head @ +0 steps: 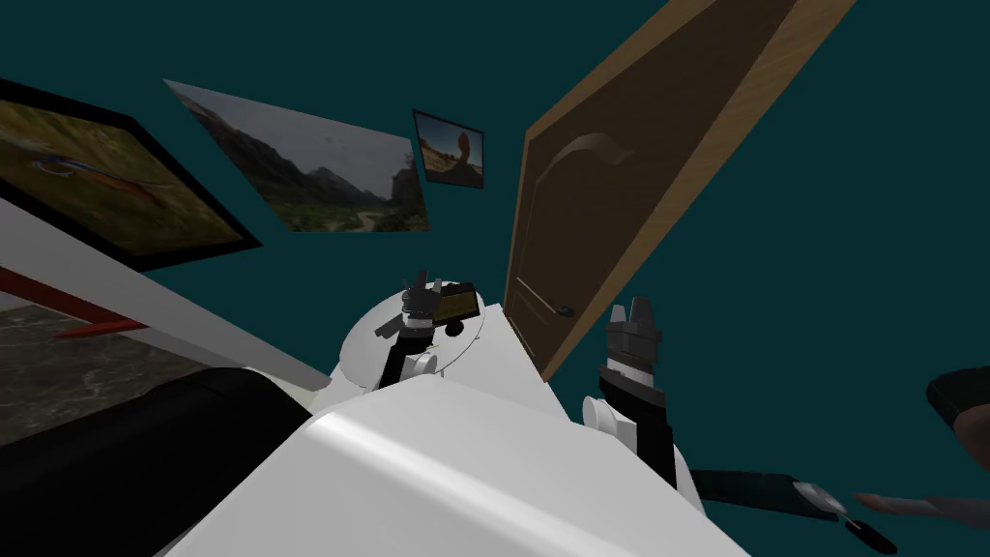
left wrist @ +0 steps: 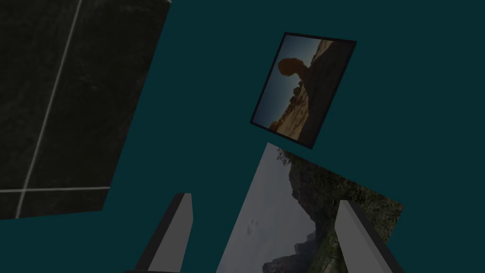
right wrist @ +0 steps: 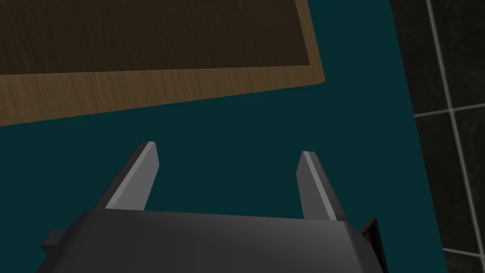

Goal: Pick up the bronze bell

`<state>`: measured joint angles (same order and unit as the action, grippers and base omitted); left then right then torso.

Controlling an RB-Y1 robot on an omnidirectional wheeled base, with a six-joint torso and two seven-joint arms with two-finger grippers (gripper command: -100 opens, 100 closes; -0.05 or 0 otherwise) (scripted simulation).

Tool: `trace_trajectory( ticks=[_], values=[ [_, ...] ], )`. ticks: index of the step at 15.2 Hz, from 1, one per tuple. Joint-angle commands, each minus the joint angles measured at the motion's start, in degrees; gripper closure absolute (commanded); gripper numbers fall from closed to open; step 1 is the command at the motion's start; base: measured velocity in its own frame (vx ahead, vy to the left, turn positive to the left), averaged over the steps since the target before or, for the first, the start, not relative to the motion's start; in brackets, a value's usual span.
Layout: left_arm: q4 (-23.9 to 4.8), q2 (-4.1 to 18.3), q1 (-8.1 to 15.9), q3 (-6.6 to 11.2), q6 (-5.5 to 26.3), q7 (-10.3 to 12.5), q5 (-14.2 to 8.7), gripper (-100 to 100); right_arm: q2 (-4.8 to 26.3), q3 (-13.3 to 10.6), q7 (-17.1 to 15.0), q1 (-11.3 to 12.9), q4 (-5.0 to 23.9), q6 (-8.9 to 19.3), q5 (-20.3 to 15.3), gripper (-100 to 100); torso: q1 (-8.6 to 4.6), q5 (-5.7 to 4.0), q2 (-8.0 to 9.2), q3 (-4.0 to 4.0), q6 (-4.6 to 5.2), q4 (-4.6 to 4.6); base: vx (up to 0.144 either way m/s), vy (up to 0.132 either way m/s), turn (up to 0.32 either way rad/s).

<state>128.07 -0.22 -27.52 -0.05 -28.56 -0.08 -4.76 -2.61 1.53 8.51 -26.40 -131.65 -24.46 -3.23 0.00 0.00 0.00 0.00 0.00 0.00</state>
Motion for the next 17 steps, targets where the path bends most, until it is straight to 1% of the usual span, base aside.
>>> trace_trajectory(
  ticks=[1,2,3,5,6,8,9,10,11,12,13,14,15,16,17],
  values=[
    [-0.36,2.07,-0.01,0.32,0.78,-0.18,-0.25,-100,0.00,0.00,0.00,0.00,0.00,0.00,0.00,0,0.00,0.00,0.00,0.00,0.00,0.00,0.001,-0.002,-0.040],
    [-0.73,3.53,-0.02,0.64,1.57,-0.37,-0.50,-100,0.00,0.00,0.00,0.00,0.00,0.00,0.00,0,0.01,0.00,0.00,0.00,0.01,0.00,0.001,-0.004,-0.097],
    [-0.73,3.53,-0.02,0.64,1.57,-0.37,-0.50,-100,0.00,0.00,0.00,0.00,0.00,0.00,0.00,0,0.01,0.00,0.00,0.00,0.02,0.00,0.000,-0.001,-0.063],
    [-1.81,6.43,-0.06,1.59,3.91,-0.91,-1.25,-100,0.00,0.00,0.00,0.00,0.00,0.00,0.00,0,0.02,0.00,0.00,0.00,0.01,0.00,0.001,-0.002,-0.091],
    [-1.81,6.43,-0.06,1.59,3.91,-0.91,-1.25,-100,0.00,0.00,0.00,0.01,0.00,0.00,0.00,0,0.02,0.00,0.00,0.00,0.02,0.00,0.001,-0.001,-0.085],
    [-3.30,9.11,-0.11,2.91,6.95,-1.67,-2.29,-100,0.00,0.00,0.00,0.00,0.00,0.00,0.00,0,0.02,0.01,-0.01,-0.01,0.02,0.00,0.002,-0.004,-0.142],
    [-3.30,9.11,-0.11,2.91,7.16,-1.67,-2.29,-100,0.00,-0.01,0.00,0.01,0.00,0.00,0.00,0,0.02,0.01,-0.01,-0.01,0.03,-0.01,0.002,-0.002,-0.124],
    [-4.19,10.37,-0.14,3.69,8.60,-2.12,-2.91,-100,0.00,0.00,0.00,0.00,0.00,0.00,0.00,0,0.02,0.01,-0.01,-0.01,0.01,0.00,0.002,-0.002,-0.091],
    [-4.19,10.37,-0.14,3.69,9.09,-2.12,-2.91,-100,0.00,0.00,0.00,0.00,0.00,0.00,0.00,0,0.02,0.01,-0.02,-0.01,0.02,-0.01,0.002,-0.002,-0.085],
    [-5.17,11.57,-0.17,4.55,10.84,-2.61,-3.59,-100,0.00,0.00,0.00,0.00,0.00,0.00,0.00,0,0.02,0.00,-0.02,-0.01,0.01,-0.01,0.003,-0.004,-0.142],
    [-5.17,11.57,-0.17,4.55,11.21,-2.61,-3.59,-100,0.00,0.00,0.00,0.01,0.00,0.00,0.00,0,0.02,0.01,-0.02,-0.01,0.03,-0.01,0.003,-0.002,-0.128],
    [-6.23,12.72,-0.21,5.48,13.29,-3.15,-4.33,-100,0.00,0.00,0.00,0.00,0.00,0.00,0.00,0,0.02,0.00,-0.02,-0.01,0.02,-0.01,0.004,-0.004,-0.154],
    [-6.23,12.72,-0.21,5.48,13.50,-3.15,-4.33,-100,0.00,0.00,0.00,0.01,0.00,0.00,0.00,0,0.01,0.01,-0.02,-0.01,0.02,-0.01,0.004,-0.002,-0.118],
    [-7.36,13.82,-0.25,6.48,15.34,-3.72,-5.12,-100,0.00,0.00,0.00,0.00,0.00,0.00,0.00,0,0.01,0.00,-0.02,-0.01,0.01,-0.01,0.005,-0.003,-0.153],
    [-7.36,13.82,-0.25,6.48,15.96,-3.72,-5.12,-100,0.00,0.00,0.00,0.01,0.00,0.00,0.00,0,0.02,0.01,-0.02,-0.01,0.02,-0.01,0.004,-0.002,-0.137]
  ],
)
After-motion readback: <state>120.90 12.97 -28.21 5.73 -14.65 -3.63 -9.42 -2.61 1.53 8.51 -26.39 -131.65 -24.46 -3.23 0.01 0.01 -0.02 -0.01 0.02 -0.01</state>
